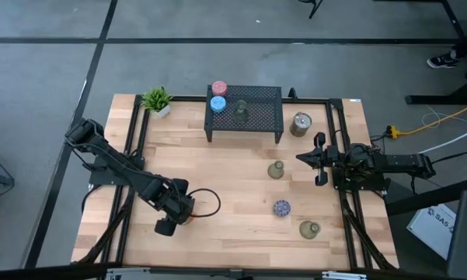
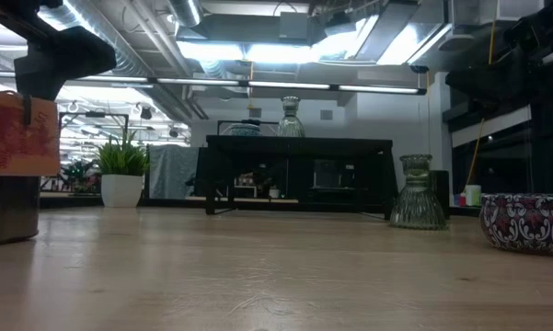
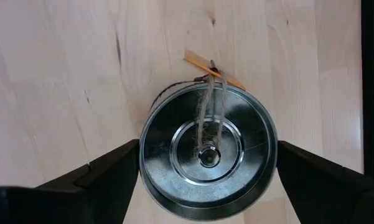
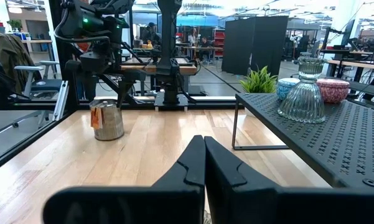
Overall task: Pick & Place candle stick holders
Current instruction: Put the bottom silver scented candle on the shelf
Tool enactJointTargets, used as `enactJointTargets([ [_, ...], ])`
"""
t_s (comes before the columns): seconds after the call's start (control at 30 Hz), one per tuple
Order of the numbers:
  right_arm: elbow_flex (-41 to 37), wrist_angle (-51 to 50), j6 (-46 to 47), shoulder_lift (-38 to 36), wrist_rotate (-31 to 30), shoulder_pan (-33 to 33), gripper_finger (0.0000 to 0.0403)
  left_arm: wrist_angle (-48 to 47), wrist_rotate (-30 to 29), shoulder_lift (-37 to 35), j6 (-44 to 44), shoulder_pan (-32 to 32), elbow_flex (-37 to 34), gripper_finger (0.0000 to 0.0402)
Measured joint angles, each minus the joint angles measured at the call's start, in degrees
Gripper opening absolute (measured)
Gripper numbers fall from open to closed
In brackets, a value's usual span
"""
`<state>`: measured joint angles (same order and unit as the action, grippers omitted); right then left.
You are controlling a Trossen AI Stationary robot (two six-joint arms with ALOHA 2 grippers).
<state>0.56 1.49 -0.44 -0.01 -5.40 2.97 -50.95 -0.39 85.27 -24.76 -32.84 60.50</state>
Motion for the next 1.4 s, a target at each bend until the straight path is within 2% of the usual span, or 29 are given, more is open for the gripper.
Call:
enactJointTargets([
  [0.33,-0.02,0.01,-0.01,0.00,-0.01,-0.01,0.0000,3.27,-0.72,0.04,-1.94,-0.03,-0.23,0.0394],
  [0.53,-0.01,0.00,-0.01,0.00,-0.01,-0.01,0.0000,3.19,0.93,0.04,-2.09,-0.05,-0.23,0.0396],
  [0.77,0.00,-0.01,-0.01,0.00,-0.01,-0.01,0.0000,2.74,8.65,0.04,-1.86,-0.11,-0.23,0.0397],
  [0.97,-0.02,-0.01,-0.01,0.00,-0.01,0.00,0.0000,-2.00,8.56,0.03,0.56,-0.05,1.35,0.0398],
  [1.4,0.00,0.01,-0.01,0.00,0.00,0.00,0.0000,-2.02,10.86,0.02,0.43,0.01,1.35,0.0398],
])
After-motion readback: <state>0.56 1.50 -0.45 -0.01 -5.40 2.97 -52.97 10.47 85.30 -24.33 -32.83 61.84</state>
